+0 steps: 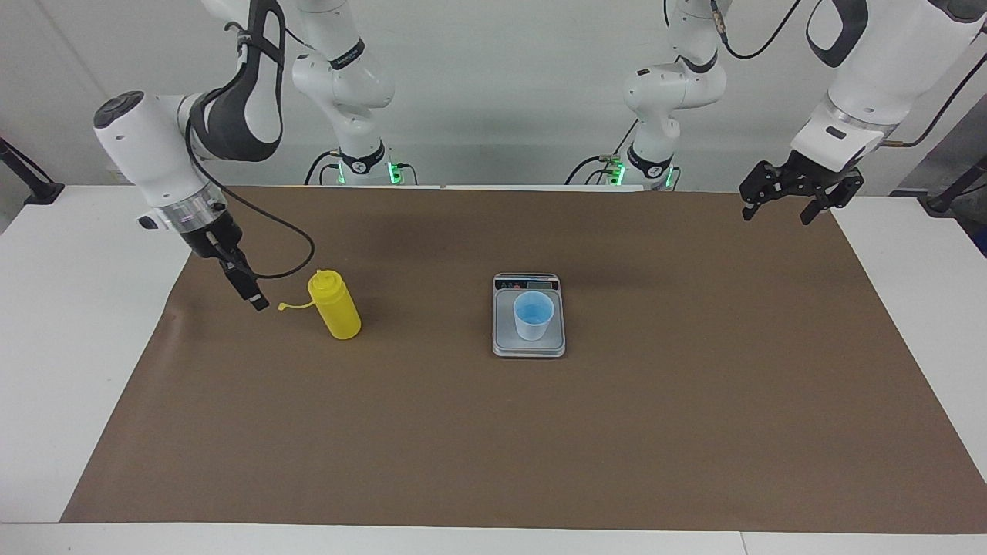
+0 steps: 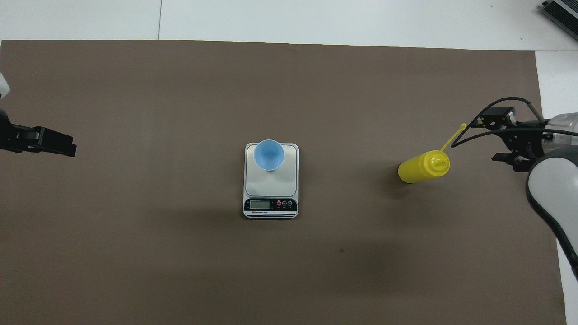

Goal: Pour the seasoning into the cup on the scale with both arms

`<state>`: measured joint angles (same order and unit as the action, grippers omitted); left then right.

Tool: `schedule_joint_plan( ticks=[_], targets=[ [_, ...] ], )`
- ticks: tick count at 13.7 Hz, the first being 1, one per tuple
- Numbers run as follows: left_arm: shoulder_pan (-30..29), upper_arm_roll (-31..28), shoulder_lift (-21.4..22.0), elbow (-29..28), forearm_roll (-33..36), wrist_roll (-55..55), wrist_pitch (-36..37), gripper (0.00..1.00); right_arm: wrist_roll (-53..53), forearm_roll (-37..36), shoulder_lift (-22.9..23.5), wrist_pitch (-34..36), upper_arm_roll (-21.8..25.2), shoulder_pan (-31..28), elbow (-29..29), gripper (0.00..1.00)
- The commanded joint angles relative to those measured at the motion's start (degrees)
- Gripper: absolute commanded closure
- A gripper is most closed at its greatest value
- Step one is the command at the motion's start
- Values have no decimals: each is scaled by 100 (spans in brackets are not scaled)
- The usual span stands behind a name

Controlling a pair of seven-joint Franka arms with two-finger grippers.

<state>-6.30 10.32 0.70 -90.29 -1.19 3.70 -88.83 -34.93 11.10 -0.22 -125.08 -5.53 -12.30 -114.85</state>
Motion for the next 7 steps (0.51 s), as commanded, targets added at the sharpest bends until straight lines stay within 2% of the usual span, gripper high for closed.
schedule_joint_plan(
  ticks=[1,3,7],
  targets=[
    [-47,5,114,-32,22,26,33,0,285,-634,-285,71,-9,332,-90,0],
    [-47,13,123,-59,31,26,41,0,442,-933,-399,194,-9,605,-90,0],
    [-56,13,149,-138,31,17,15,0,1689,-1031,-531,782,-9,1265,-99,0]
  ],
)
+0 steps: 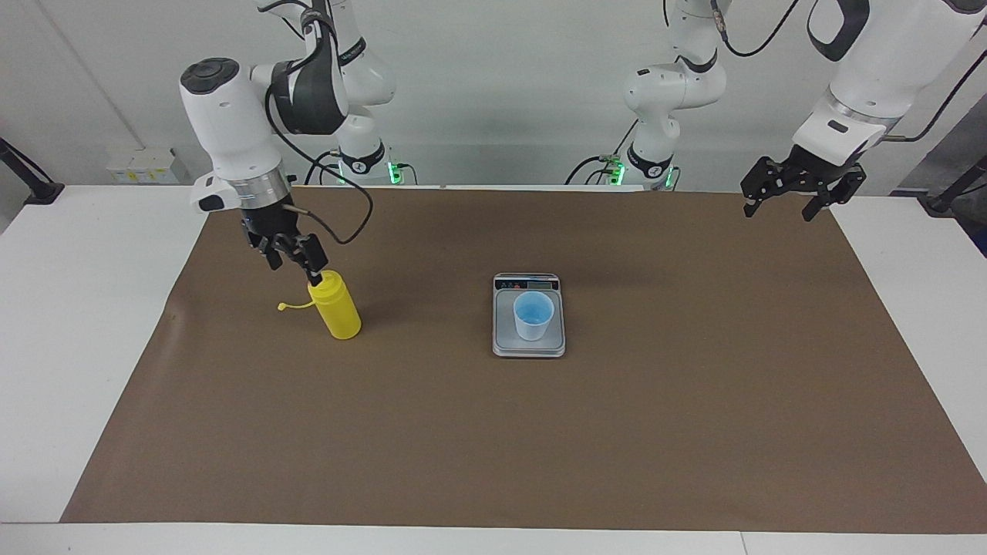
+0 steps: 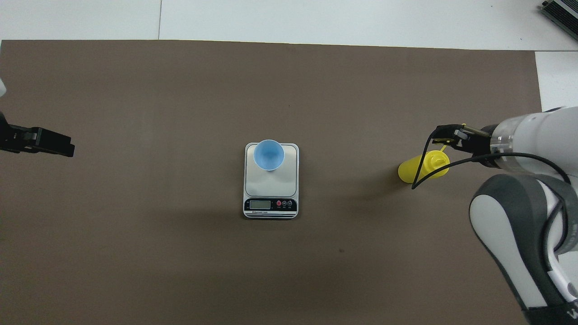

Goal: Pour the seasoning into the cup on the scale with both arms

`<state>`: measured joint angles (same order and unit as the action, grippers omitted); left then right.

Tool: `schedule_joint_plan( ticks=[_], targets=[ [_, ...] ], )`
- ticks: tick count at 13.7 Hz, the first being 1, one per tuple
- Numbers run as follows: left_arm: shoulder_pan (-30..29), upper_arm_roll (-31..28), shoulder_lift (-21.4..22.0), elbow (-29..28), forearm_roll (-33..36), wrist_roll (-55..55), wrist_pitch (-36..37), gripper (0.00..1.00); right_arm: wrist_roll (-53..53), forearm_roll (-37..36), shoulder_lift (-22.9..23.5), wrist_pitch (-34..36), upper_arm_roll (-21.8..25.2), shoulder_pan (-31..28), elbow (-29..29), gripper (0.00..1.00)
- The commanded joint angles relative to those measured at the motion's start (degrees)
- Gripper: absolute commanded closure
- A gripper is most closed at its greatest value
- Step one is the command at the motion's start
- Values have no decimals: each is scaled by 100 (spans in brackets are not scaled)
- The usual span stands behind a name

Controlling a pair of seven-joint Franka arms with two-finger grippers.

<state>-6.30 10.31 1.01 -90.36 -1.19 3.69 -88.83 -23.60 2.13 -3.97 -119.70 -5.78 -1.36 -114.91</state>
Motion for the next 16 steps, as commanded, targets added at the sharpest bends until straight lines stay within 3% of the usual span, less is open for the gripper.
schedule_joint_plan(
  ticks=[1,5,9,13,16],
  targets=[
    [-55,15,119,-131,31,26,15,0,810,-134,-200,411,7,284,-93,0],
    [-55,15,119,-140,31,18,15,0,1259,-204,-333,912,-2,575,143,0],
    [-46,15,137,-157,31,18,15,0,1577,-266,158,1746,16,444,1390,0],
    [-55,15,137,-157,31,26,15,0,2384,-793,536,2046,33,242,2243,0],
    [-55,15,137,-157,31,26,15,0,2413,-662,581,2135,33,145,2246,0]
  ],
)
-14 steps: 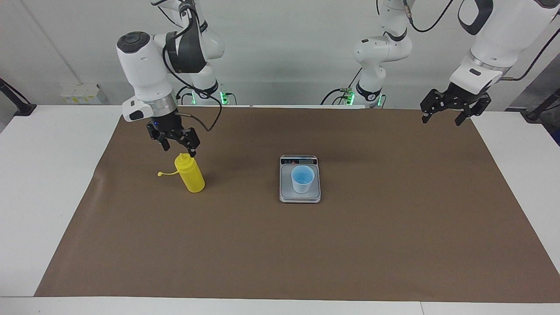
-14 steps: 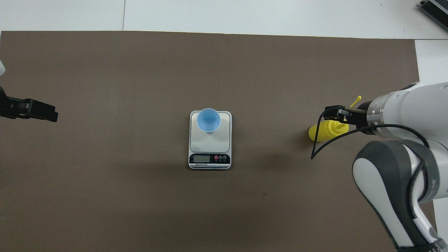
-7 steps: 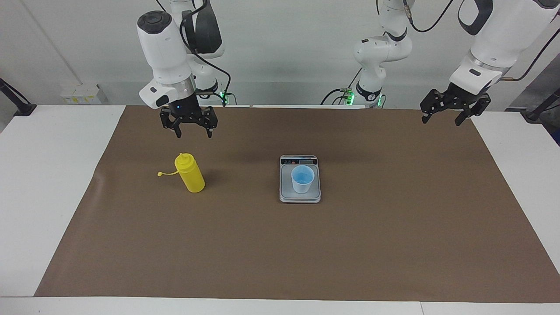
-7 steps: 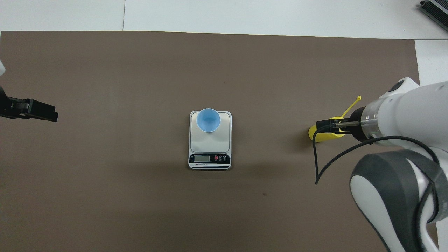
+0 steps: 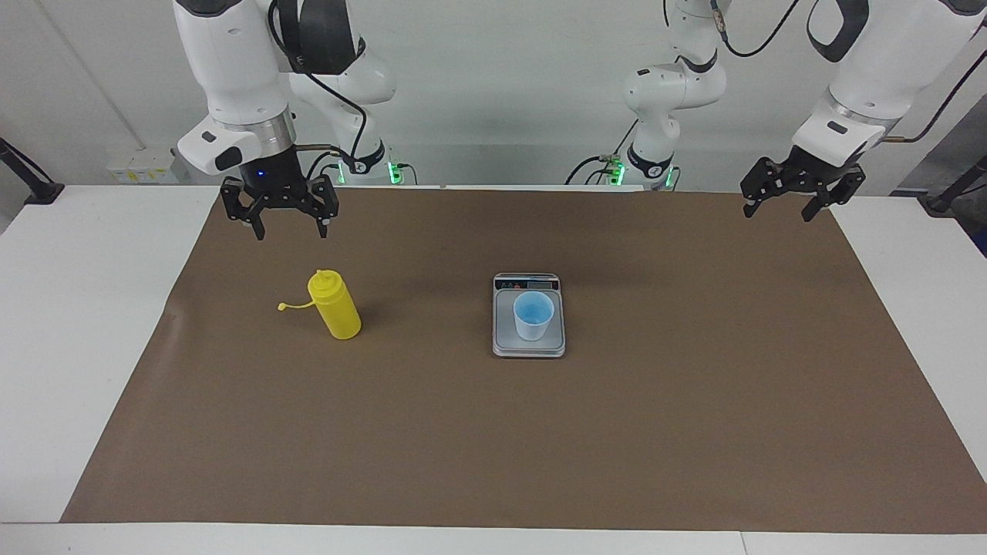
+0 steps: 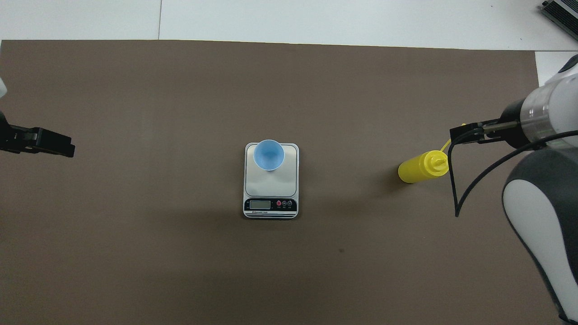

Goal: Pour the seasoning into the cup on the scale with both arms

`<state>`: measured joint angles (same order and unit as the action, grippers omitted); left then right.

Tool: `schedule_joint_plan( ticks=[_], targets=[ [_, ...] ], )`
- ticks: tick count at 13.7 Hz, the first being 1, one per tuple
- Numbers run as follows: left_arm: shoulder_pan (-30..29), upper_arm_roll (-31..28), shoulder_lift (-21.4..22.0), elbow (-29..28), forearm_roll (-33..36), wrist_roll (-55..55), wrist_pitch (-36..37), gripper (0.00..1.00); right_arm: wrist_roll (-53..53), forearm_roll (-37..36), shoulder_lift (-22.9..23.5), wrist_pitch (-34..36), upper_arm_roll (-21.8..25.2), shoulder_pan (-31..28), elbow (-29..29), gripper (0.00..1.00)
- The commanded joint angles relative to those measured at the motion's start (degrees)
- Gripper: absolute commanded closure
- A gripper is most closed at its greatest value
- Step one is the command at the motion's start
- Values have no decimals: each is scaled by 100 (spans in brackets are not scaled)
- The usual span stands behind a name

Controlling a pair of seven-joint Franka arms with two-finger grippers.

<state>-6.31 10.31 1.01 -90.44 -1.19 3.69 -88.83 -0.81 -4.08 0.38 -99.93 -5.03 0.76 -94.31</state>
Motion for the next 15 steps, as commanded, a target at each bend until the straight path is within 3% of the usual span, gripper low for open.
schedule_joint_plan(
  ticks=[1,5,15],
  targets=[
    [-55,15,137,-149,31,27,15,0,134,-40,129,175,-34,-68,159,0],
    [-55,15,137,-158,31,27,-55,0,99,258,129,123,-25,-286,159,0],
    [-46,15,145,-184,31,18,-73,0,55,180,155,376,-24,-498,378,0]
  ],
)
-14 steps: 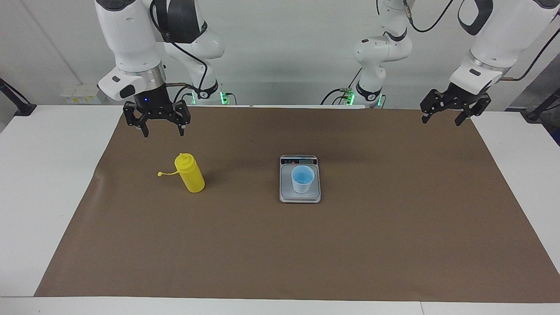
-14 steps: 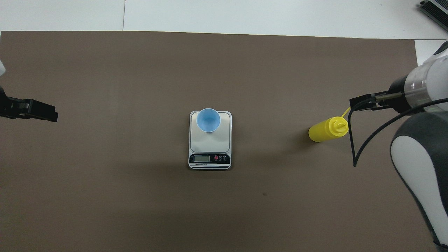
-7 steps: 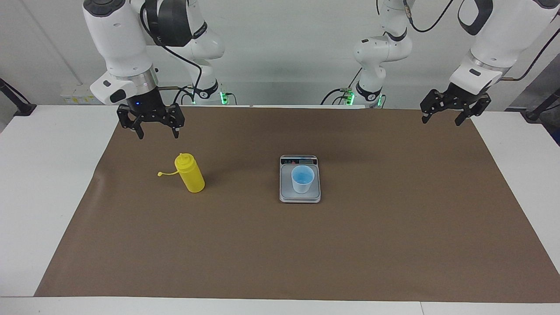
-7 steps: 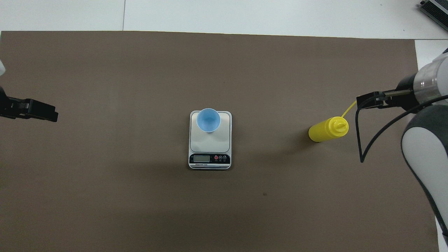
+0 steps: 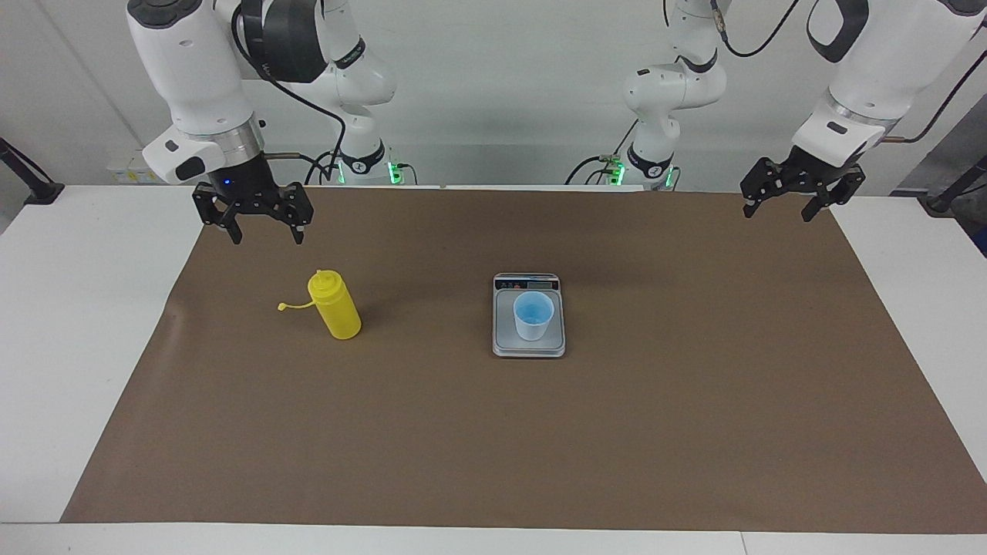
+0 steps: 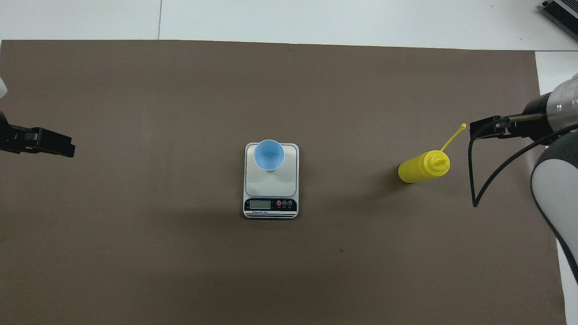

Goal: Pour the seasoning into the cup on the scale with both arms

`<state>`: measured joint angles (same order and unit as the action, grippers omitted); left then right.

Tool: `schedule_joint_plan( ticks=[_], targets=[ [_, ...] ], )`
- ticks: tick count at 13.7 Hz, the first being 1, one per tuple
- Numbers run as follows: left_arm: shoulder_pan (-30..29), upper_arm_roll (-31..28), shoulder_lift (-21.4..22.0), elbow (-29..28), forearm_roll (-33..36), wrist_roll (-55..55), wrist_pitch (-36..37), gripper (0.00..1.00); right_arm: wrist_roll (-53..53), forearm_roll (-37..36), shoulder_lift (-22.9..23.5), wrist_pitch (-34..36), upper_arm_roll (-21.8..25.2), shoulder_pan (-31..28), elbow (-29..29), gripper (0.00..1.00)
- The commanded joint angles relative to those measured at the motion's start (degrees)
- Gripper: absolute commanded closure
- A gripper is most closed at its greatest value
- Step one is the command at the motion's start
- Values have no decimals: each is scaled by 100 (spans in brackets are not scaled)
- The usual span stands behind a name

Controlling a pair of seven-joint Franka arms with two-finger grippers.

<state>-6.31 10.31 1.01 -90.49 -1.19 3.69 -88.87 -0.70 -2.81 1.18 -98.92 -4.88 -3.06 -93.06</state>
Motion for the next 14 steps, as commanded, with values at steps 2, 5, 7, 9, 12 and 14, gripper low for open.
schedule_joint_plan(
  ticks=[2,5,7,9,12,14],
  targets=[
    [-46,15,145,-180,31,18,-60,0,-158,79,119,443,13,-20,359,0],
    [-46,15,145,-188,31,18,-60,0,-185,167,145,522,837,628,447,0],
    [-46,15,145,-188,31,18,-60,0,-203,167,163,531,1068,859,438,0],
    [-46,15,145,-180,31,18,-60,0,-290,167,172,750,1077,868,421,0],
    [-46,15,145,-188,31,18,-60,0,-500,184,119,1102,1051,816,359,0],
    [-46,15,145,-188,31,18,-69,0,-747,404,14,1111,1016,676,167,0]
  ],
)
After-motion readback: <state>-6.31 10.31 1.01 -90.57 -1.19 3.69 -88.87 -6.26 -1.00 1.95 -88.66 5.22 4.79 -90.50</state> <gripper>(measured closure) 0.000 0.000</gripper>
